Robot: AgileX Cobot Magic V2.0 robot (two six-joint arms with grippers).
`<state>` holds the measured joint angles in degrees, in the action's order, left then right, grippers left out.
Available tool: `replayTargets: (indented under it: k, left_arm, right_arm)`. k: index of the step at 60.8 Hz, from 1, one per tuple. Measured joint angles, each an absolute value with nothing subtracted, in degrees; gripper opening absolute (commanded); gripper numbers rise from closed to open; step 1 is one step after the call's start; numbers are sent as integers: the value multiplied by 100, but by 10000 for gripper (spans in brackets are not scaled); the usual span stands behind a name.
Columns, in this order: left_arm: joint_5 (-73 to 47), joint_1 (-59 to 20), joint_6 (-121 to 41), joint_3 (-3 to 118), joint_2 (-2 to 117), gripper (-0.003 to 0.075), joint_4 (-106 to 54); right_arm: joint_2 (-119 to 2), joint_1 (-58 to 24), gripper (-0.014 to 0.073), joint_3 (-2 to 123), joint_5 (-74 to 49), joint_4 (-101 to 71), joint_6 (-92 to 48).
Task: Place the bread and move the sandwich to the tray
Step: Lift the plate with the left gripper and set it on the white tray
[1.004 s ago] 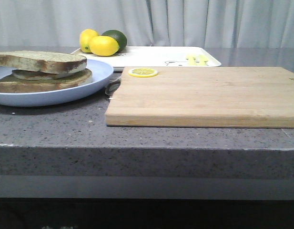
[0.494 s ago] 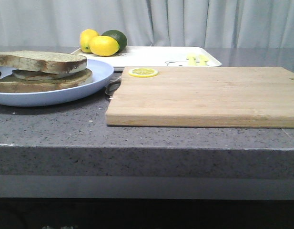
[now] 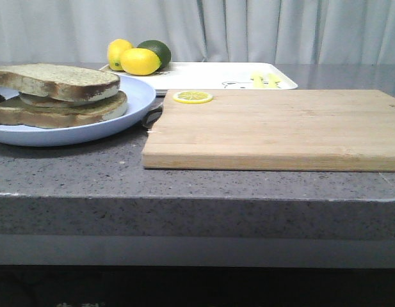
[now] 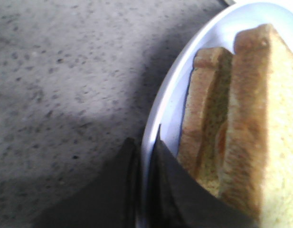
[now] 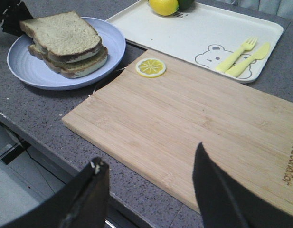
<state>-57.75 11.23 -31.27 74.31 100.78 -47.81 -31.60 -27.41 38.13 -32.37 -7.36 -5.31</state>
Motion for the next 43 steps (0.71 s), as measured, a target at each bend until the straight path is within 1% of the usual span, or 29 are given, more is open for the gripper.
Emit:
replayTargets:
  k: [12, 27, 33, 43]
  left_arm:
    - [-5956, 781, -3210, 8158, 10078, -18, -4929]
    - [-5310, 253, -2887, 8924, 10245, -18, -5032]
    - [-5300, 206, -2590, 9367, 10558, -18, -5032]
    - [-5535, 192, -1713, 10379, 11522, -17, -4834]
  right_arm:
    - [-3160, -2741, 423, 3813, -3237, -739, -531]
    - [-3160, -2741, 423, 3813, -3237, -749, -531]
    - [-3160, -2741, 423, 3813, -3237, -749, -531]
    - [-3160, -2741, 423, 3813, -3237, -749, -531]
